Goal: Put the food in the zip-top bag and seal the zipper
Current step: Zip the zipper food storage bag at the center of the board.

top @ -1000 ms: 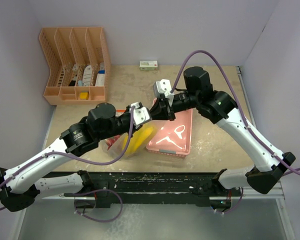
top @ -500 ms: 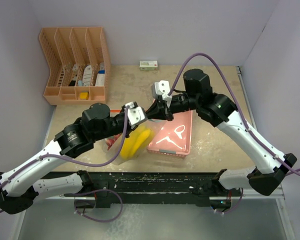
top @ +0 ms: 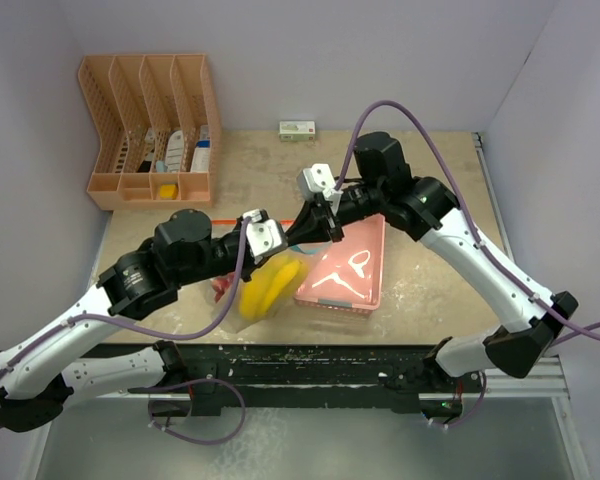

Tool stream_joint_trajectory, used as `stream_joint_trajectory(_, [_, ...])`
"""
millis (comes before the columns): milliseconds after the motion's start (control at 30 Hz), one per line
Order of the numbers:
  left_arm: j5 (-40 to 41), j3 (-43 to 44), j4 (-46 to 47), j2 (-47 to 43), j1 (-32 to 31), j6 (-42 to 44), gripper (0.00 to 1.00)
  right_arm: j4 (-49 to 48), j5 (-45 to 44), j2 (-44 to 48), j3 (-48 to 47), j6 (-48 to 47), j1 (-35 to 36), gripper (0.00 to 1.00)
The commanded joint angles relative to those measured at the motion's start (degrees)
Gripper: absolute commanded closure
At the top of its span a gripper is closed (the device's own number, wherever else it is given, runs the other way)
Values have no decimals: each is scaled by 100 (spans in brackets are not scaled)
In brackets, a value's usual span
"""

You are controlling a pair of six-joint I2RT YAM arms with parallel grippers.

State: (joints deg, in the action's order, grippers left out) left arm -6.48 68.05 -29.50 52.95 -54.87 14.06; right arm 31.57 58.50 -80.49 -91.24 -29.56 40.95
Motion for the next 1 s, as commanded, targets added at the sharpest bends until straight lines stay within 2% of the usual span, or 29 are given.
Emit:
stream_joint_trajectory(0, [-470,437,803,-193,4,65,100,736,352,-115,-438,-244,-30,95])
stream_joint_trajectory(133, [-438,432,800,-63,9,104,100,1159,489,-251,-794,-379,-30,95])
stream_joint_trajectory(200, [-384,424,831,-8,4,131,88,1197,510,-261,-794,-365,-32,95])
stream_joint_trajectory(233, [-373,409,849,22,3,144,87,1177,511,-255,-763,-361,-34,95])
stream_joint_trajectory(267, [-378,404,875,40,7,167,87,1142,509,-239,-729,-313,-30,95])
stream_joint_trajectory(333, [-393,392,927,83,3,214,100,1115,492,-207,-679,-274,-34,95])
stream_joint_trajectory(533, [-495,408,935,160,4,260,100,954,320,-83,-614,-67,-31,95])
stream_joint_trajectory(667, [-306,392,1024,53,4,122,100,441,-308,53,-324,409,-32,95])
stream_joint_trajectory(967, [358,191,1397,-443,6,90,100,161,-1270,43,126,653,-38,97])
